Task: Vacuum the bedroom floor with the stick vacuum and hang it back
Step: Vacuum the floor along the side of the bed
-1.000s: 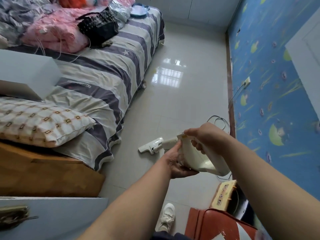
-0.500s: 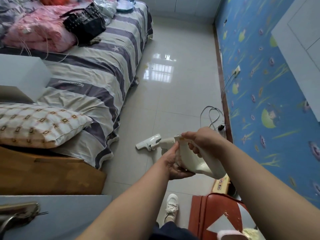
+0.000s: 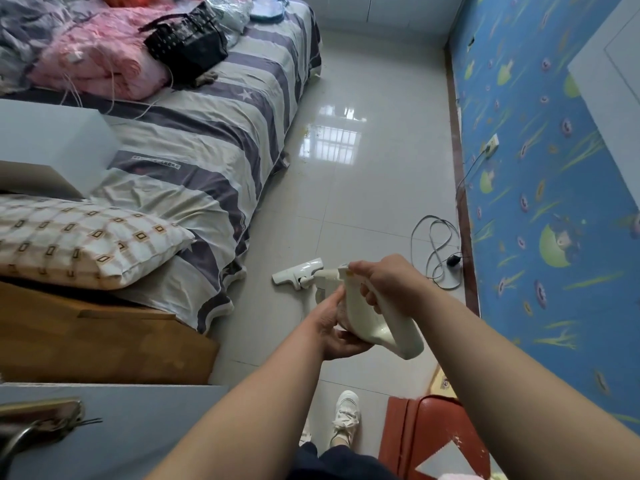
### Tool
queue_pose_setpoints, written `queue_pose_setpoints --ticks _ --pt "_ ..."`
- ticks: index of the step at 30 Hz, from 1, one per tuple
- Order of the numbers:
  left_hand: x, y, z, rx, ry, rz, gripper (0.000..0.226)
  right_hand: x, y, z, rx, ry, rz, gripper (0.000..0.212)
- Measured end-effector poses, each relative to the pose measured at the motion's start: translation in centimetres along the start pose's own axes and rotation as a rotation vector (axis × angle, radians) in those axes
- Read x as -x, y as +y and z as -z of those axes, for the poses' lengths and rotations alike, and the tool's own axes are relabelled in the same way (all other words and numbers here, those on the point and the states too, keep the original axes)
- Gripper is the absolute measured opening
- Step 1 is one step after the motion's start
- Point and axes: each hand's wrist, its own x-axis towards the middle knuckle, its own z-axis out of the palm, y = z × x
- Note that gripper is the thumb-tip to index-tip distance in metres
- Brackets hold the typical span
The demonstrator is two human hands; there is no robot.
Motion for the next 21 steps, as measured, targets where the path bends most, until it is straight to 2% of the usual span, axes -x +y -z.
queue_pose_setpoints --ticks 8,10,12,14,17,21 --pt "-0.3 1.7 -0.2 -0.009 -0.032 -0.033 0.038 -1.9 -1.6 -0.7 -0.095 -0.047 0.011 0.036" --pt "-0.9 2.0 -0.3 -0.005 -0.01 -0.062 0.048 -2.4 -2.2 -0.4 -0.099 -0.064 0.011 0.036" --pt "-1.2 2.3 -0.7 0.012 0.018 -0.083 0.07 -2.8 -2.7 -0.2 -0.105 -0.082 0.006 0.035" --pt "-1.3 2.5 -1.2 0.045 0.017 -0.096 0.082 -3.3 -3.2 0.1 -0.138 -0.106 -0.007 0.031" --pt "-1.5 3.1 -2.0 0.091 0.014 -0.129 0.086 -4.2 -3.8 0.6 -0.218 -0.171 -0.029 0.023" --pt "-1.9 3.8 -2.3 0.111 0.017 -0.147 0.086 -5.4 -3.9 1.3 -0.348 -0.278 -0.029 0.026"
